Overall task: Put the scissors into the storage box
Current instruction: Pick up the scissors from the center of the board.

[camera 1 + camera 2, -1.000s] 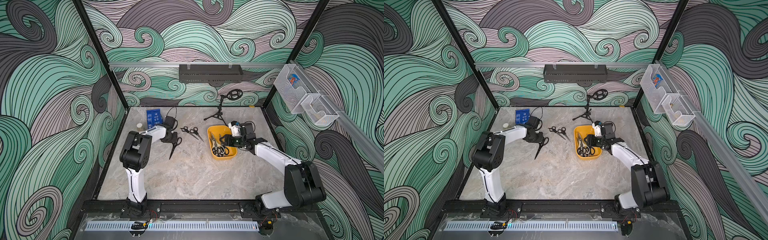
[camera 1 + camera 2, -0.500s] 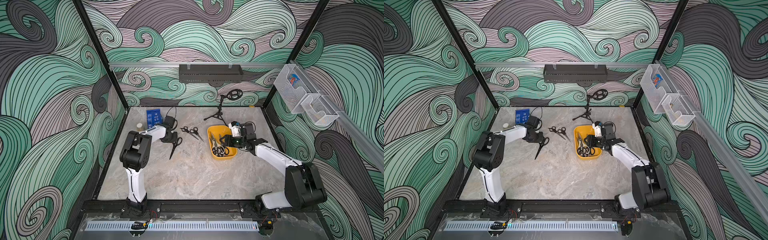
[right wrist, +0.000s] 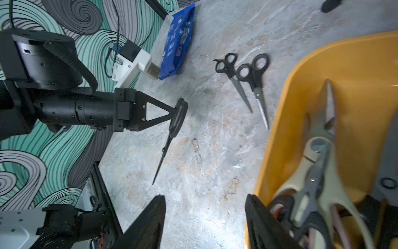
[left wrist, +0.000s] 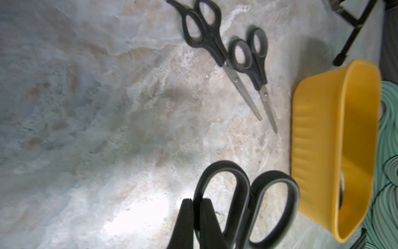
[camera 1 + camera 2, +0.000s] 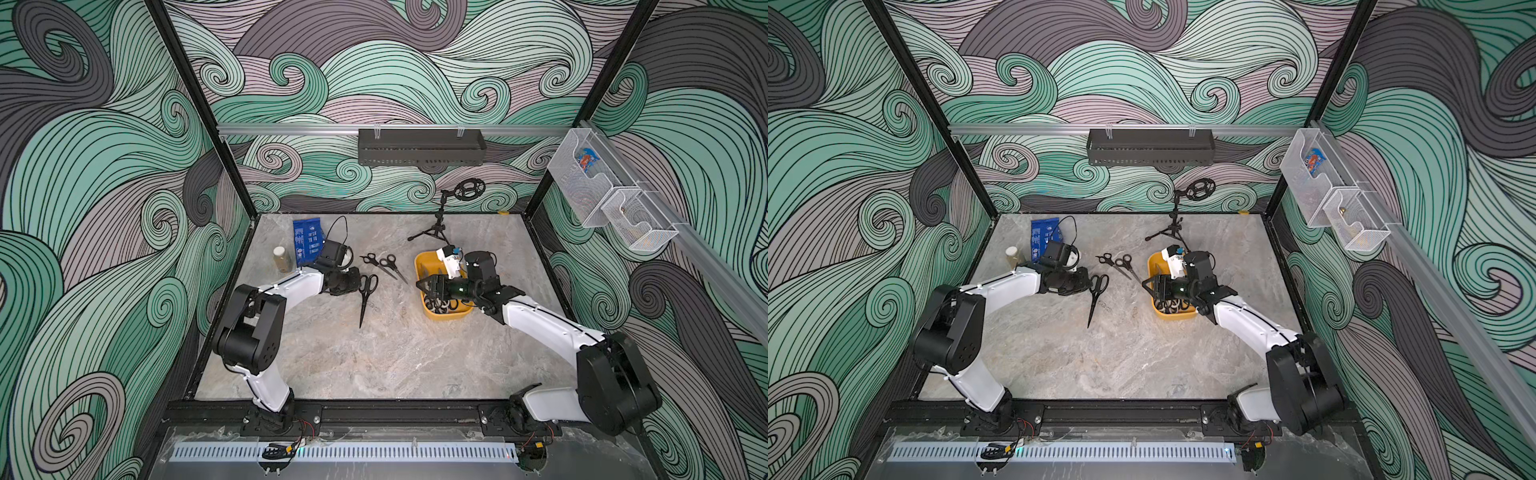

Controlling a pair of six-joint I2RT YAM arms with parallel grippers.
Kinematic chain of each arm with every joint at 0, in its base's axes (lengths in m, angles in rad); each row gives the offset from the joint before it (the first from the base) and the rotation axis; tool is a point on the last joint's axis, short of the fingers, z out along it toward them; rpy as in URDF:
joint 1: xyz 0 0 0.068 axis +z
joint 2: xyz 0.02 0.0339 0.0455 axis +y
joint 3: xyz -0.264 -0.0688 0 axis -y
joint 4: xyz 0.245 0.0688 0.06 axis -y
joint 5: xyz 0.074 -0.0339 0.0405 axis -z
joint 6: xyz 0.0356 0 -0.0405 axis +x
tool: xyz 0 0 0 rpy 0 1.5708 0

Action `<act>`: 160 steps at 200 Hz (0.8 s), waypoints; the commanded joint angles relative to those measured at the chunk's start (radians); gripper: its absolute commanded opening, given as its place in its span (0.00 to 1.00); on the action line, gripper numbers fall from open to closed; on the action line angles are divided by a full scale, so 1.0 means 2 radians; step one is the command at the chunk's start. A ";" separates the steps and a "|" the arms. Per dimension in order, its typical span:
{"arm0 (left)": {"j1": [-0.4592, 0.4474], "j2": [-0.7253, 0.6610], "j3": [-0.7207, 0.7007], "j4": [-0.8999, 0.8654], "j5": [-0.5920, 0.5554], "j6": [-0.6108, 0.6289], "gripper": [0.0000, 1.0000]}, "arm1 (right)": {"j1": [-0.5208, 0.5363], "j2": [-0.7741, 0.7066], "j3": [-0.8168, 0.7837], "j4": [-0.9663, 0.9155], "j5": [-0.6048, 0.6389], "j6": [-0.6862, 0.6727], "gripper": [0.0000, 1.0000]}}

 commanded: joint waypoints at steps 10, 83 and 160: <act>-0.028 -0.055 -0.051 0.093 0.016 -0.079 0.00 | 0.030 0.022 -0.003 0.061 -0.025 0.028 0.64; -0.096 -0.113 -0.101 0.141 -0.022 -0.113 0.00 | 0.055 0.069 0.020 0.065 -0.031 0.031 0.63; -0.125 -0.116 -0.100 0.140 -0.047 -0.109 0.00 | 0.063 0.070 0.019 0.069 -0.032 0.034 0.50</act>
